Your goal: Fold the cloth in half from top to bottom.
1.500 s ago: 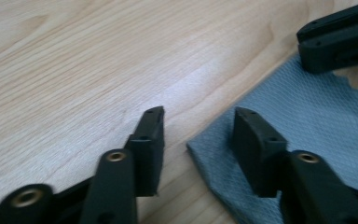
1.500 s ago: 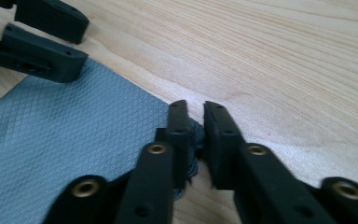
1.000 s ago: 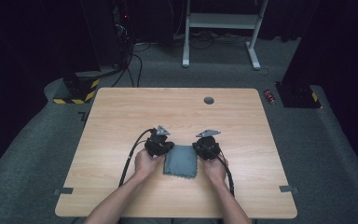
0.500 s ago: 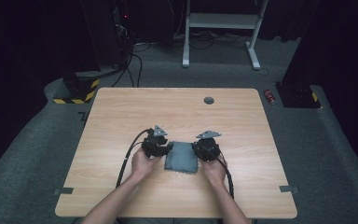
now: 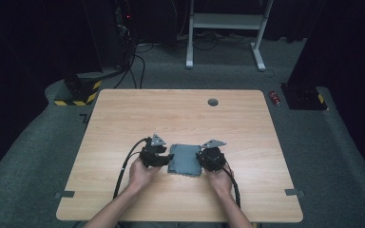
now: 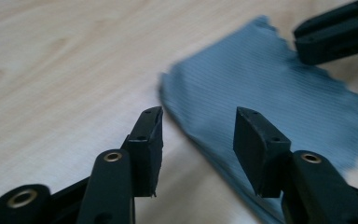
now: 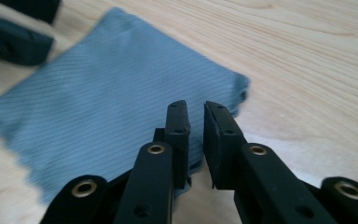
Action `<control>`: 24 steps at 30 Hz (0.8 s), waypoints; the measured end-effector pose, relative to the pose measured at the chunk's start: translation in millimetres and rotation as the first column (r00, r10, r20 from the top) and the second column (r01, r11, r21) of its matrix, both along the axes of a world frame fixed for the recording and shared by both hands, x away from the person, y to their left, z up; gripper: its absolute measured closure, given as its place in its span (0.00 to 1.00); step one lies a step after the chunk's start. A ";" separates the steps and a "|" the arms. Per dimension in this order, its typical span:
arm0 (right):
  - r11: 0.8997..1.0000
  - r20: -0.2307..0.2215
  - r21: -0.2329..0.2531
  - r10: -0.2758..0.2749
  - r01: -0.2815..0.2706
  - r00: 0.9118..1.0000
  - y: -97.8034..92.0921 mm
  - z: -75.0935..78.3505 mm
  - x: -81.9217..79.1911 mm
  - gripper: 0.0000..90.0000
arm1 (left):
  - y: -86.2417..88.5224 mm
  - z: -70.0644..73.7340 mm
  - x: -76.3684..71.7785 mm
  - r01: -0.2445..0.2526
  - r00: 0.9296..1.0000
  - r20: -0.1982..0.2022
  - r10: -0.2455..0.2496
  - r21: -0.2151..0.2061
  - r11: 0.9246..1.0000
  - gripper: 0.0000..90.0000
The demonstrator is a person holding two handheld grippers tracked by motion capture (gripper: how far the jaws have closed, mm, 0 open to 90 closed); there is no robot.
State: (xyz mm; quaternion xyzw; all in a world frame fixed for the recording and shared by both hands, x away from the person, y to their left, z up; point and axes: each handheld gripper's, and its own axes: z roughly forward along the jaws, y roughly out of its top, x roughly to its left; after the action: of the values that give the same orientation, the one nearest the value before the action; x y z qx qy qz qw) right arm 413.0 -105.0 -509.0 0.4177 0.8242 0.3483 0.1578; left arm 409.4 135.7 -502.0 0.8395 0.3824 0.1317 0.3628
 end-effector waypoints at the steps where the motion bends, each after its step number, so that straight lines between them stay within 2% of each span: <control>1: 1.000 0.005 0.002 0.013 -0.013 1.000 0.1 1.0 -4.2 0.88 | -1.4 -1.7 -4.1 0.010 1.000 0.001 -0.010 0.014 1.000 0.58; 5: 0.999 0.001 0.015 0.040 -0.040 0.999 -1.2 0.6 -20.7 0.86 | -1.1 -11.5 -12.7 0.018 1.000 -0.005 -0.018 0.060 0.998 0.58; 7: 0.999 -0.002 0.009 0.046 -0.046 0.999 -3.8 -1.9 -25.9 0.85 | 2.8 -12.0 -14.3 0.005 1.000 -0.016 -0.005 0.033 0.999 0.57; 9: 0.999 -0.009 0.028 0.037 -0.037 0.999 -7.5 -4.2 -30.3 0.84 | 5.3 -10.5 -17.7 0.006 1.000 -0.012 -0.006 0.017 1.000 0.56; 11: 0.999 -0.009 0.034 0.042 -0.042 0.999 -9.6 -5.7 -34.4 0.84 | 5.3 -10.7 -21.6 0.011 1.000 -0.007 -0.011 0.015 1.000 0.54; 13: 0.999 -0.010 0.012 0.053 -0.053 0.999 -9.2 -8.6 -37.5 0.84 | 5.1 -13.1 -23.1 0.016 1.000 -0.012 -0.016 0.026 1.000 0.54; 16: 0.999 -0.002 0.010 0.053 -0.053 0.999 -10.9 -8.3 -38.4 0.84 | 6.6 -12.7 -24.1 0.017 1.000 -0.010 -0.017 0.020 1.000 0.53; 21: 0.998 0.015 0.037 0.044 -0.044 0.999 -14.4 -3.7 -41.0 0.80 | 17.7 -6.0 -31.0 0.005 1.000 0.008 -0.005 -0.047 0.999 0.49; 24: 0.998 0.028 0.054 0.034 -0.036 0.999 -19.7 0.7 -42.8 0.77 | 28.7 -1.6 -34.9 -0.013 1.000 0.011 0.014 -0.097 0.995 0.47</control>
State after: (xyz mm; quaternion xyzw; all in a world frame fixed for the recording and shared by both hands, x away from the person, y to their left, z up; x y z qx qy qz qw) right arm 370.2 -124.8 -508.3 0.4024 0.8194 0.3791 0.1515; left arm 374.5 164.4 -503.7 0.8176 0.3919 0.1201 0.4043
